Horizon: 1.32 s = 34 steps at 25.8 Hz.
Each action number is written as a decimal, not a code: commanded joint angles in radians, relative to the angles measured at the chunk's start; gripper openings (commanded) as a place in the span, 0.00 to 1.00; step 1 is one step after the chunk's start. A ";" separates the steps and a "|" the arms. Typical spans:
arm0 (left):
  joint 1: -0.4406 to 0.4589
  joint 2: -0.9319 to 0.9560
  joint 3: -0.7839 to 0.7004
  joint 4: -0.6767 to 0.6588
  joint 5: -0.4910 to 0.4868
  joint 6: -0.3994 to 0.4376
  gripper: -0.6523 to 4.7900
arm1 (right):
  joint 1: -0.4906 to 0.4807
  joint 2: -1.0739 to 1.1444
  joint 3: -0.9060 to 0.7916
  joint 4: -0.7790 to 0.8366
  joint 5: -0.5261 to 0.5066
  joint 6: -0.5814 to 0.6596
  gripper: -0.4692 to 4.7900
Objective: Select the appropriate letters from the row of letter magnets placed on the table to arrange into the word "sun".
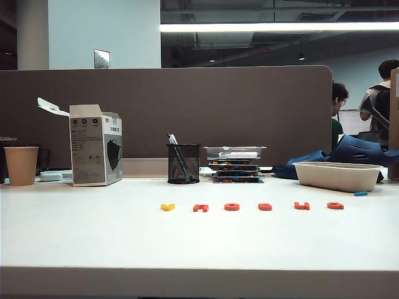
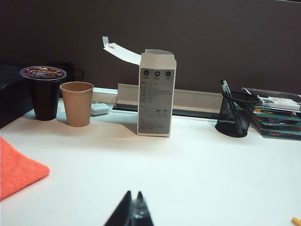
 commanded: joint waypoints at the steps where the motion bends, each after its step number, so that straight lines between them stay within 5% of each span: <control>1: 0.000 0.000 0.005 0.015 0.005 0.004 0.11 | 0.001 -0.005 -0.006 0.020 -0.001 0.005 0.09; 13: 0.000 0.000 0.047 -0.013 0.003 0.003 0.11 | 0.001 -0.005 -0.006 0.024 0.000 0.005 0.09; 17: 0.000 0.000 0.294 -0.325 0.008 0.003 0.11 | 0.001 -0.006 -0.005 0.024 0.000 0.005 0.09; 23: 0.000 0.070 0.626 -0.588 0.107 0.003 0.11 | 0.001 -0.005 -0.005 0.023 0.000 0.006 0.09; 27: 0.000 0.285 0.959 -0.891 0.205 0.005 0.11 | 0.001 -0.005 -0.005 0.023 0.000 0.006 0.09; 34: 0.000 0.593 1.338 -1.176 0.348 0.002 0.11 | 0.001 -0.005 -0.005 0.023 0.000 0.006 0.09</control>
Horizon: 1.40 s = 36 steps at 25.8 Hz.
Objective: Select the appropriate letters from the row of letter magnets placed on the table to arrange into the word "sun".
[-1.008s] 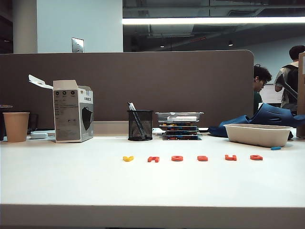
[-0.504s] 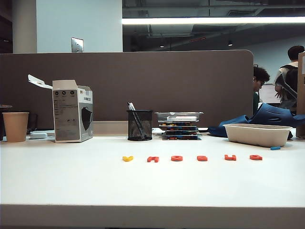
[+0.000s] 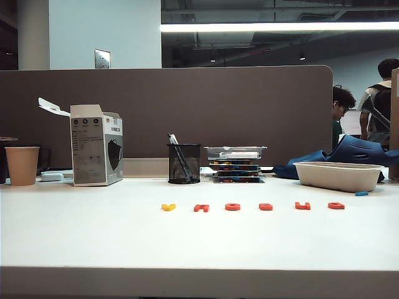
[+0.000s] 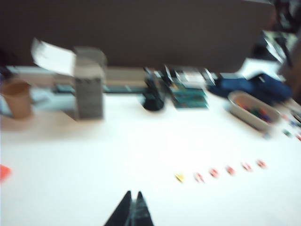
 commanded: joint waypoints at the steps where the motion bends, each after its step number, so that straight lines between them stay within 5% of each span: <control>1: 0.000 0.117 0.148 -0.145 0.081 0.003 0.11 | 0.001 -0.005 -0.005 0.022 0.000 0.003 0.09; 4: -0.069 0.206 0.258 -0.201 0.099 -0.071 0.11 | 0.000 -0.005 -0.005 0.021 0.000 0.003 0.09; 7: -0.269 0.307 0.376 -0.252 0.044 -0.158 0.11 | 0.000 -0.005 -0.005 0.013 0.008 0.005 0.09; 16: -0.639 0.489 0.446 -0.309 -0.088 -0.366 0.11 | -0.001 -0.005 -0.005 0.014 0.008 0.006 0.09; 36: -0.708 0.615 0.414 -0.176 -0.284 -0.581 0.11 | -0.001 -0.005 -0.005 -0.002 0.011 0.047 0.09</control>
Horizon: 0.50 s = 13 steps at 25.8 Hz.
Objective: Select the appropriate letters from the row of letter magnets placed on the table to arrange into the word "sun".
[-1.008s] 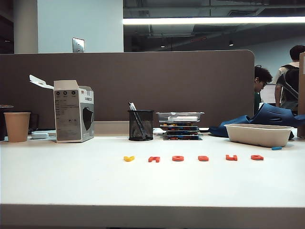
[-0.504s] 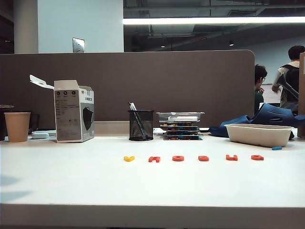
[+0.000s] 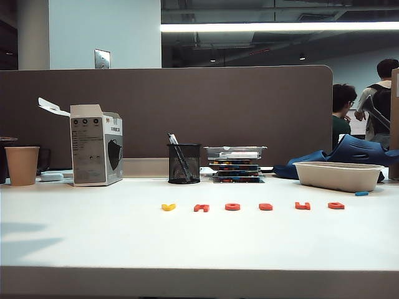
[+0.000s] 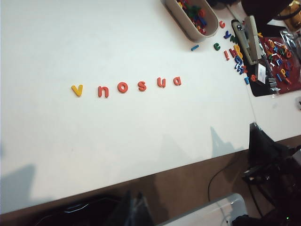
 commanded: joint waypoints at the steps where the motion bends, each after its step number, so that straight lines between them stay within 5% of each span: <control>1: 0.000 -0.001 -0.018 0.070 -0.003 -0.040 0.11 | 0.000 -0.005 -0.005 0.005 0.005 0.005 0.09; 13: -0.080 0.080 -0.048 0.180 0.004 -0.065 0.11 | 0.000 -0.005 0.000 -0.001 0.006 0.005 0.09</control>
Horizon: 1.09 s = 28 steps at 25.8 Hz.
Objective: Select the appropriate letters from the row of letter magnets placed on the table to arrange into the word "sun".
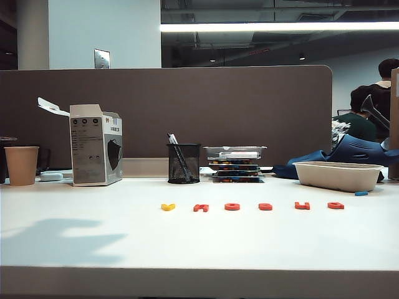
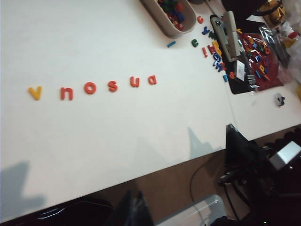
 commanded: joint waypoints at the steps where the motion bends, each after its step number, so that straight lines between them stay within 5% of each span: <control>1: -0.001 0.005 0.002 0.025 -0.005 -0.003 0.11 | 0.001 -0.005 0.006 0.003 0.007 0.005 0.09; 12: -0.001 0.008 0.003 0.025 -0.004 0.000 0.11 | 0.004 0.117 0.409 -0.410 0.015 0.016 0.09; 17: -0.001 0.008 0.003 0.028 -0.006 0.004 0.11 | 0.005 0.460 0.722 -0.446 -0.192 0.017 0.09; 26: -0.001 0.008 0.003 0.028 -0.050 0.008 0.11 | 0.067 0.856 1.005 -0.603 -0.204 0.142 0.09; 28: -0.001 0.008 0.003 0.027 -0.050 0.007 0.11 | 0.113 0.953 1.064 -0.630 -0.201 0.142 0.17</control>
